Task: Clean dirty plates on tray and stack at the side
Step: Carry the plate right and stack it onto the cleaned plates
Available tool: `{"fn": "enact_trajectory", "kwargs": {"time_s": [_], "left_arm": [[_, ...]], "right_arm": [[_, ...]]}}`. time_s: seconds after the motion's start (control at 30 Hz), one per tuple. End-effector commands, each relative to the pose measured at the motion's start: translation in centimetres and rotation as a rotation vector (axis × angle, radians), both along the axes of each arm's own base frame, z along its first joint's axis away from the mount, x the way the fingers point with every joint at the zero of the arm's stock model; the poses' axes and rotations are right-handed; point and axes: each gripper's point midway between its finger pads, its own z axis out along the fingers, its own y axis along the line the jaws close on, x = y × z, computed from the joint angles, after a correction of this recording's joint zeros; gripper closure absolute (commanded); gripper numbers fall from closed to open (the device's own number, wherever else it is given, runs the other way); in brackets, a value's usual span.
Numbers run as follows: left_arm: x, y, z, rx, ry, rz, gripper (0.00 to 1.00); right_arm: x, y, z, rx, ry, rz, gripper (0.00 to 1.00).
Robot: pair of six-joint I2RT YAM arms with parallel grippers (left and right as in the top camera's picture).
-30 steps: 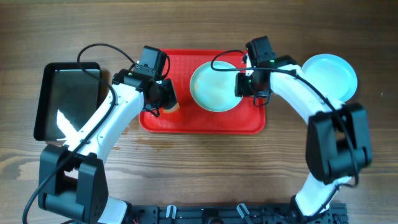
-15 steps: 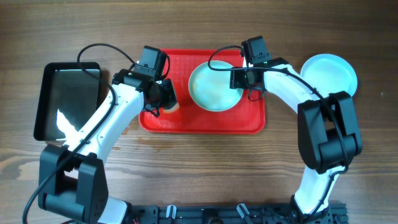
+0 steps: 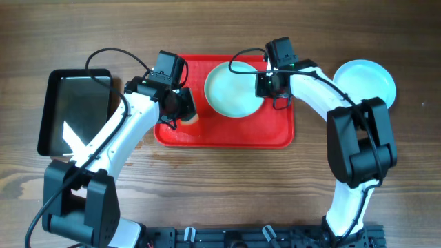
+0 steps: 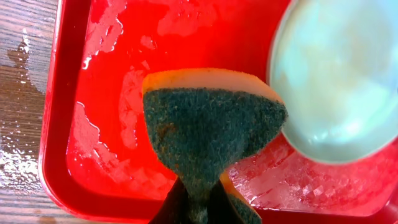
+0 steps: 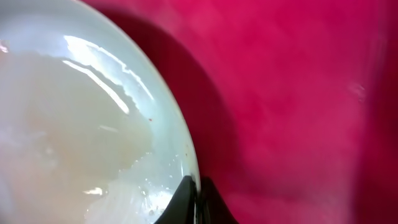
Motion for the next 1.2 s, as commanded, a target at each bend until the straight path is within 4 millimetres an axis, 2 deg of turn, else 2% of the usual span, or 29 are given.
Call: {"fn": "enact_trajectory", "kwargs": {"time_s": [0.0,0.03,0.07,0.13,0.17,0.27,0.33,0.47,0.6,0.73,0.9,1.17], "left_arm": [[-0.2,-0.1,-0.5,-0.003,0.016,-0.014,0.96],[-0.2,-0.1,-0.5,-0.003,0.015,-0.014,0.96],[-0.2,-0.1,-0.4,-0.004,0.012,-0.014,0.96],[0.0,-0.2,-0.4,-0.006,0.008,-0.014,0.96],[0.0,-0.2,-0.4,-0.006,0.005,-0.014,0.96],[0.1,-0.2,-0.4,-0.007,0.002,-0.014,0.96],[0.2,-0.2,-0.3,-0.009,-0.001,-0.014,0.96],[0.2,-0.2,-0.3,-0.008,-0.001,-0.014,0.96],[0.2,-0.2,-0.3,-0.009,-0.001,-0.014,0.96],[0.2,-0.2,-0.3,-0.008,-0.001,-0.014,0.96],[0.2,-0.2,-0.3,-0.009,-0.001,-0.014,0.96],[0.2,-0.2,-0.3,-0.009,-0.002,-0.014,0.96]], "right_arm": [[2.0,-4.4,6.9,-0.232,-0.158,-0.038,0.96],[2.3,-5.0,9.2,-0.273,-0.201,-0.029,0.96],[2.7,-6.1,12.5,-0.342,-0.263,-0.017,0.96],[2.6,-6.9,16.1,-0.431,-0.334,0.020,0.96],[2.4,-7.1,17.6,-0.486,-0.366,0.063,0.96],[1.5,-8.3,20.4,-0.676,-0.409,0.073,0.96],[0.9,-8.2,21.6,-0.817,-0.416,0.109,0.96],[0.2,-6.7,24.1,-1.006,-0.479,0.124,0.96],[-0.6,-4.3,25.5,-1.080,-0.535,0.154,0.96],[-1.5,-3.1,27.0,-1.158,-0.583,0.132,0.96],[-2.2,-3.4,28.8,-1.259,-0.613,0.069,0.96],[-1.9,-3.4,29.6,-1.343,-0.591,0.108,0.96]]}}
